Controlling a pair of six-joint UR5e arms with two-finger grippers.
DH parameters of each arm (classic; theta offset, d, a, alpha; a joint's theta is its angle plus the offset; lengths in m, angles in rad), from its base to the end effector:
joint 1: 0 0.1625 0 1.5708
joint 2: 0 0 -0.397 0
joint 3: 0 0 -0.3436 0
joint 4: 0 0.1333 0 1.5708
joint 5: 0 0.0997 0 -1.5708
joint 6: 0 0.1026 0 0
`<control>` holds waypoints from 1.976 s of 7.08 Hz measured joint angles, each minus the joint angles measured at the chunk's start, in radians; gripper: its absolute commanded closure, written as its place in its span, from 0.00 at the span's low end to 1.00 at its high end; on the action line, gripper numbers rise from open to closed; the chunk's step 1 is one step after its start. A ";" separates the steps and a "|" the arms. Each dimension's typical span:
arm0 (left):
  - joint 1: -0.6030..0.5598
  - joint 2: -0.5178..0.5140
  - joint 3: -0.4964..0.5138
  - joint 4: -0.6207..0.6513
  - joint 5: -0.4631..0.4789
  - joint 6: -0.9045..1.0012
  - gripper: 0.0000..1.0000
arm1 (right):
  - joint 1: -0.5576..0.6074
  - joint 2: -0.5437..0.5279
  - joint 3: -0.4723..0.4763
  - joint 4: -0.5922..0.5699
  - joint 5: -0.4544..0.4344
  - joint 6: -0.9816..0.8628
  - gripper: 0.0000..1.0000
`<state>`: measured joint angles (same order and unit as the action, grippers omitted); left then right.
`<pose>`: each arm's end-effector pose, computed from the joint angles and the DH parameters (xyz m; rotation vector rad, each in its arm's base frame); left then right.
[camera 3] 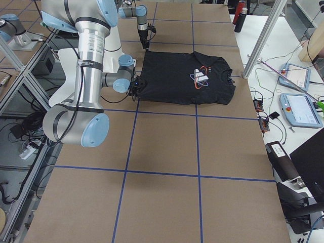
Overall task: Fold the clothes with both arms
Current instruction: 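Grasp the hem corners with both grippers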
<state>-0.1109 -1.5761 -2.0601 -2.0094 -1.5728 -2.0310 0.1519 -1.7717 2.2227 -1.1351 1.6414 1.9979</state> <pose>0.4288 -0.1817 0.3774 -0.1661 0.9305 -0.5277 -0.3490 -0.1810 0.3892 -0.1891 -0.8791 0.5087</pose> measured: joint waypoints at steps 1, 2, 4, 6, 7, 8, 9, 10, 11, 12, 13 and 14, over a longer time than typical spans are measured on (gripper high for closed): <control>0.000 -0.002 0.002 0.001 -0.001 0.000 1.00 | 0.000 0.000 0.000 0.000 0.000 0.000 1.00; -0.001 -0.004 0.002 0.002 -0.001 0.000 1.00 | 0.000 0.000 0.000 0.000 0.000 -0.001 1.00; -0.005 -0.004 0.002 0.003 -0.001 0.000 1.00 | 0.001 -0.004 0.000 0.000 0.000 -0.001 1.00; -0.015 0.001 -0.030 0.002 -0.001 0.001 1.00 | 0.002 -0.007 0.001 0.000 0.000 -0.001 1.00; -0.020 0.014 -0.066 0.002 -0.001 0.002 1.00 | 0.003 -0.007 0.004 0.000 0.000 -0.002 1.00; -0.021 0.041 -0.113 0.003 -0.001 0.003 1.00 | 0.003 -0.010 0.011 0.000 0.002 -0.003 1.00; -0.019 0.083 -0.169 0.003 -0.001 0.002 1.00 | 0.003 -0.018 0.027 0.000 0.011 -0.004 1.00; -0.013 0.116 -0.210 0.005 -0.003 0.001 1.00 | 0.003 -0.030 0.045 0.000 0.030 -0.005 1.00; -0.008 0.133 -0.247 0.017 -0.018 0.000 1.00 | 0.003 -0.040 0.058 0.000 0.053 -0.005 1.00; -0.003 0.140 -0.287 0.042 -0.056 -0.001 1.00 | 0.004 -0.045 0.067 0.000 0.073 -0.006 1.00; 0.002 0.138 -0.313 0.064 -0.091 -0.023 1.00 | 0.004 -0.048 0.071 0.001 0.090 -0.006 1.00; 0.003 0.134 -0.323 0.073 -0.106 -0.059 1.00 | 0.008 -0.049 0.078 0.000 0.106 -0.007 1.00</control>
<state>-0.1075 -1.4425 -2.3829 -1.9366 -1.6785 -2.0904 0.1597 -1.8208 2.3008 -1.1348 1.7477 1.9913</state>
